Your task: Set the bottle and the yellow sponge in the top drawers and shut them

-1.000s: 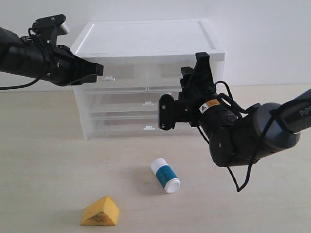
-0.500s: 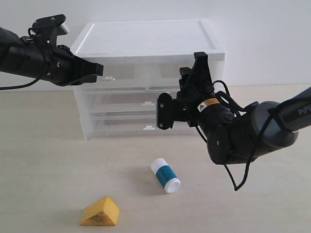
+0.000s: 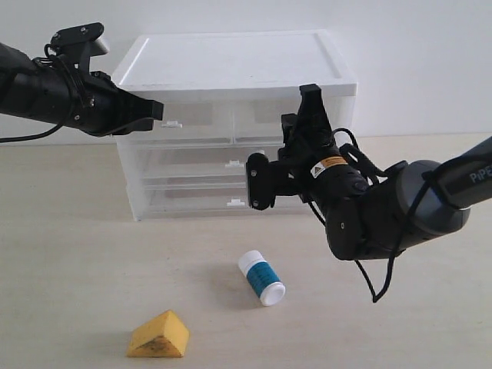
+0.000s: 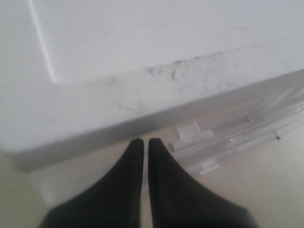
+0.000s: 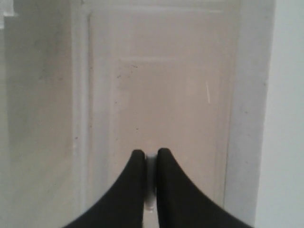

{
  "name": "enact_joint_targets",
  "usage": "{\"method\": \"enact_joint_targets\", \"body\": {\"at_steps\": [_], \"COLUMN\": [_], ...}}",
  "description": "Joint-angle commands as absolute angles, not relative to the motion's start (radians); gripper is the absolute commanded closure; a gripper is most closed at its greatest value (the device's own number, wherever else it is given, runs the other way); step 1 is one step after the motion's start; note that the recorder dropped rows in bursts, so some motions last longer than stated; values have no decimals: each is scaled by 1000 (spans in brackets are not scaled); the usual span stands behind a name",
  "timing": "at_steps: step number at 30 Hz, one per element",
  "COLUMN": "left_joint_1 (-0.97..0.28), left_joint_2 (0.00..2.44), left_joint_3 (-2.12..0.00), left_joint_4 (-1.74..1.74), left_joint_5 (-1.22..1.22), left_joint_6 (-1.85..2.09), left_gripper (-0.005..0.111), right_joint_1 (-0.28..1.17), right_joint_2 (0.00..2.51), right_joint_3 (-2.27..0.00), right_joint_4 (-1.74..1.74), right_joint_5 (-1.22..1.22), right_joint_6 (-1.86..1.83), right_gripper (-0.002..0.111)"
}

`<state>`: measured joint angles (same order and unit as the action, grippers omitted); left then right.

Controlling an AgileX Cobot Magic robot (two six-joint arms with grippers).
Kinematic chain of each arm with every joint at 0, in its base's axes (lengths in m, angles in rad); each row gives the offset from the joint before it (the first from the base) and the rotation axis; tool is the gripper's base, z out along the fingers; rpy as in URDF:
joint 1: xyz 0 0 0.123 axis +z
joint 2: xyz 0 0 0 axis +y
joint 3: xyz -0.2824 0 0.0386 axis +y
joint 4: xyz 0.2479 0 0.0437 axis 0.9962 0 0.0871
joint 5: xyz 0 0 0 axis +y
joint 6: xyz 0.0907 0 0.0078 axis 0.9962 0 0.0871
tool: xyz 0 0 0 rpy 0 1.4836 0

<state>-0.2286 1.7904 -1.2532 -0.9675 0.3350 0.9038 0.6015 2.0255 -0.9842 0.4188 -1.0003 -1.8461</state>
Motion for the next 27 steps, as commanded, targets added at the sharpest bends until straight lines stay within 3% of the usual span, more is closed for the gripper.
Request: {"method": "enact_joint_targets", "body": {"at_steps": [1, 27], "left_joint_1": [-231, -231], "left_joint_2": [1791, 1791], "left_joint_3": [-1258, -1258], "left_joint_4": [-977, -977], "left_joint_5": [313, 262], "left_joint_6": [909, 909], "left_gripper": [103, 103], "right_joint_1": [587, 667], "right_joint_2": [2026, 2026], "right_joint_3": [-1000, -997], "right_joint_4": [470, 602], "right_joint_5": [-1053, -1188], "right_joint_6": [-1867, -1949], "right_gripper": [108, 108]}}
